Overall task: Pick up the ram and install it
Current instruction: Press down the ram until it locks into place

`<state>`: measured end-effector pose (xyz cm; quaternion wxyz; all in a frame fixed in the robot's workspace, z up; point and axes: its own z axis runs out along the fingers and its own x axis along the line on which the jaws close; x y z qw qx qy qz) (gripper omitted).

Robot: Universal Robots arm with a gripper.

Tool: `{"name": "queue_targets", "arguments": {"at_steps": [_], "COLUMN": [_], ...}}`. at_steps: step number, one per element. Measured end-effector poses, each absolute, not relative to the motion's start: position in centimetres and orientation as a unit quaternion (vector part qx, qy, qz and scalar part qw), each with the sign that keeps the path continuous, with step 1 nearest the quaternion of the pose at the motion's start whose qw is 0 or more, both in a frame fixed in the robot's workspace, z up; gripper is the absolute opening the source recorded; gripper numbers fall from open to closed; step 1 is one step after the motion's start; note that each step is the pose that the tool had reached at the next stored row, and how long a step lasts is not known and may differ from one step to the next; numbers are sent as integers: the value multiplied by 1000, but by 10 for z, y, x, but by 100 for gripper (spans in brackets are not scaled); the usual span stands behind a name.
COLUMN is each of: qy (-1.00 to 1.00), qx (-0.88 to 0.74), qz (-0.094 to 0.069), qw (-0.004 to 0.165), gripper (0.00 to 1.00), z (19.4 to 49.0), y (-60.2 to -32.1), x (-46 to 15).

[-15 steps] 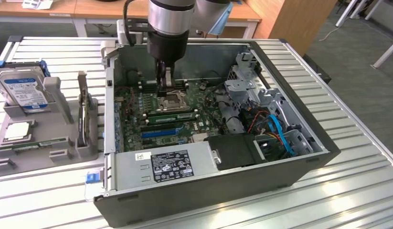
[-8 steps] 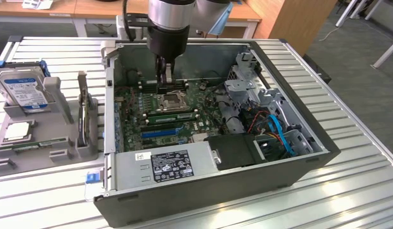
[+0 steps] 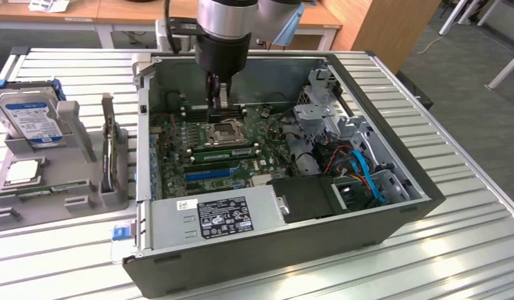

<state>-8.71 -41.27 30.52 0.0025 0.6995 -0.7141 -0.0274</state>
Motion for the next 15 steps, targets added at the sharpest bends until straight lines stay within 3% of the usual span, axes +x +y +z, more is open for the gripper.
{"name": "queue_targets", "arguments": {"at_steps": [15], "qy": [-714], "qx": [700], "qz": [-28], "qw": [2], "gripper": [10], "z": [305], "y": [-413], "x": [-48]}}
